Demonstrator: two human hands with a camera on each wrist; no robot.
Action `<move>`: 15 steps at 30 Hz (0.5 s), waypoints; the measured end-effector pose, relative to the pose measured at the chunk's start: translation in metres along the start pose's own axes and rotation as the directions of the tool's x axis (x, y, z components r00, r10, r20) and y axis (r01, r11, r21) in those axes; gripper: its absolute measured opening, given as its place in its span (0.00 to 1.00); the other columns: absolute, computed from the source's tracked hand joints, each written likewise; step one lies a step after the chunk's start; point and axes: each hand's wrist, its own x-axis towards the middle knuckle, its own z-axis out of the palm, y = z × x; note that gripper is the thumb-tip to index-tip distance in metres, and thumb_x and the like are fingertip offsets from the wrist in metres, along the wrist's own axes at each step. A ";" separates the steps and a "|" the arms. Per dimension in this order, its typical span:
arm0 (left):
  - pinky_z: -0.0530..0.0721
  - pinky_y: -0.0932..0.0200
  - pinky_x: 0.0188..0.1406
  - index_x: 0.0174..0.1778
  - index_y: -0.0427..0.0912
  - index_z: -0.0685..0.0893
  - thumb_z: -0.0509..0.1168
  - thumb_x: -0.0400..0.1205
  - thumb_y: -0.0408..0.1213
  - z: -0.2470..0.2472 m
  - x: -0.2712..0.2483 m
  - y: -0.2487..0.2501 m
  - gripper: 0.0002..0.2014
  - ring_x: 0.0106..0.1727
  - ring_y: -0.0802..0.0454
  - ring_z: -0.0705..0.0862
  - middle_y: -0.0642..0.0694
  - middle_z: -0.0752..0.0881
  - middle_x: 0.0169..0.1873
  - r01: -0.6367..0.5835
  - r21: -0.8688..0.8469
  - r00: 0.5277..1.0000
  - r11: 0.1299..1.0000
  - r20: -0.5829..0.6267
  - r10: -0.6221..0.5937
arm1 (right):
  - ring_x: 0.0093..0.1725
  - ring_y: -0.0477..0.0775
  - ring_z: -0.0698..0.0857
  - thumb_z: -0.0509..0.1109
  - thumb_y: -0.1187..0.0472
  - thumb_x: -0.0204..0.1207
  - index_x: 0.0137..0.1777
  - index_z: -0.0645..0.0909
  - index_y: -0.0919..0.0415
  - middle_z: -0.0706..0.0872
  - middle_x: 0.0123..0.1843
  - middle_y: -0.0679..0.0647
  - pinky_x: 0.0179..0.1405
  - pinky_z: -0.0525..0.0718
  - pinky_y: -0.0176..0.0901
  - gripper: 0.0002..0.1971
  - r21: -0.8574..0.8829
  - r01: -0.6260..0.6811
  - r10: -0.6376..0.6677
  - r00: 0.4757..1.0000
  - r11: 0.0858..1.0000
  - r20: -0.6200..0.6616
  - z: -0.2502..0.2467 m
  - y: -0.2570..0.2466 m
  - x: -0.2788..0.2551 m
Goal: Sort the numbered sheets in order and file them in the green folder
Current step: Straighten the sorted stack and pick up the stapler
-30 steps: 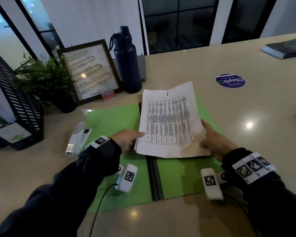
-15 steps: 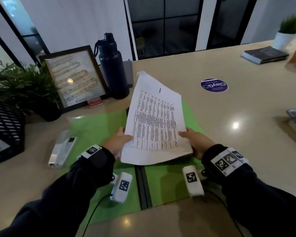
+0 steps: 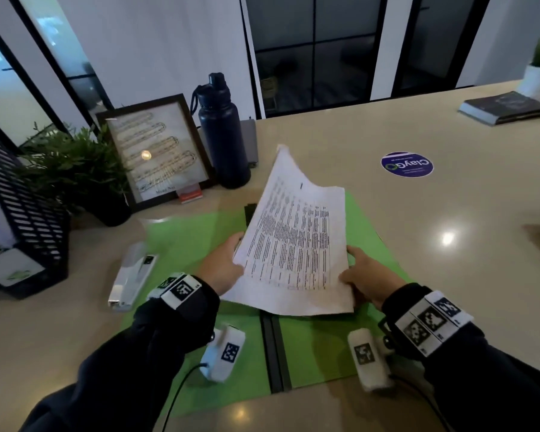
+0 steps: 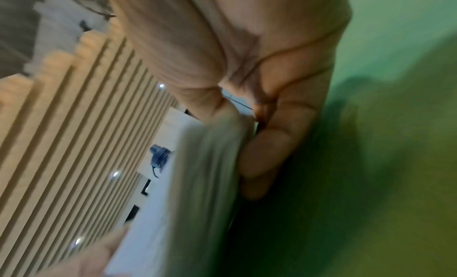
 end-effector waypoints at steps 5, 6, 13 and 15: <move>0.77 0.56 0.60 0.67 0.48 0.79 0.60 0.79 0.28 -0.069 0.005 0.030 0.21 0.60 0.48 0.82 0.46 0.85 0.61 -0.239 0.328 0.933 0.914 -0.184 0.310 | 0.73 0.66 0.70 0.80 0.65 0.66 0.83 0.41 0.60 0.66 0.77 0.67 0.72 0.71 0.57 0.56 -0.185 0.271 -0.325 0.848 0.945 -0.419 -0.036 -0.022 0.004; 0.77 0.60 0.59 0.62 0.47 0.82 0.63 0.79 0.30 -0.084 0.002 0.041 0.17 0.57 0.52 0.83 0.48 0.86 0.56 -0.291 0.310 0.924 0.905 -0.153 0.350 | 0.78 0.64 0.64 0.81 0.62 0.64 0.83 0.43 0.62 0.62 0.80 0.66 0.76 0.65 0.55 0.56 -0.246 0.328 -0.409 0.773 0.912 -0.485 -0.047 -0.029 0.004; 0.78 0.76 0.38 0.37 0.55 0.86 0.73 0.69 0.39 -0.140 0.014 0.077 0.06 0.35 0.69 0.82 0.58 0.87 0.35 -0.415 -0.023 0.888 0.910 -0.229 0.399 | 0.42 0.50 0.91 0.88 0.43 0.34 0.51 0.83 0.60 0.92 0.45 0.52 0.40 0.89 0.42 0.42 0.458 0.469 -0.417 0.883 0.755 -0.217 -0.098 -0.040 0.005; 0.83 0.66 0.37 0.41 0.52 0.85 0.71 0.74 0.32 -0.130 0.027 0.055 0.08 0.36 0.60 0.84 0.56 0.89 0.34 -0.316 -0.440 0.928 0.840 -0.326 0.178 | 0.36 0.52 0.91 0.88 0.45 0.37 0.51 0.83 0.61 0.92 0.40 0.53 0.32 0.88 0.43 0.39 0.536 0.440 -0.368 0.898 0.720 -0.242 -0.097 -0.029 0.007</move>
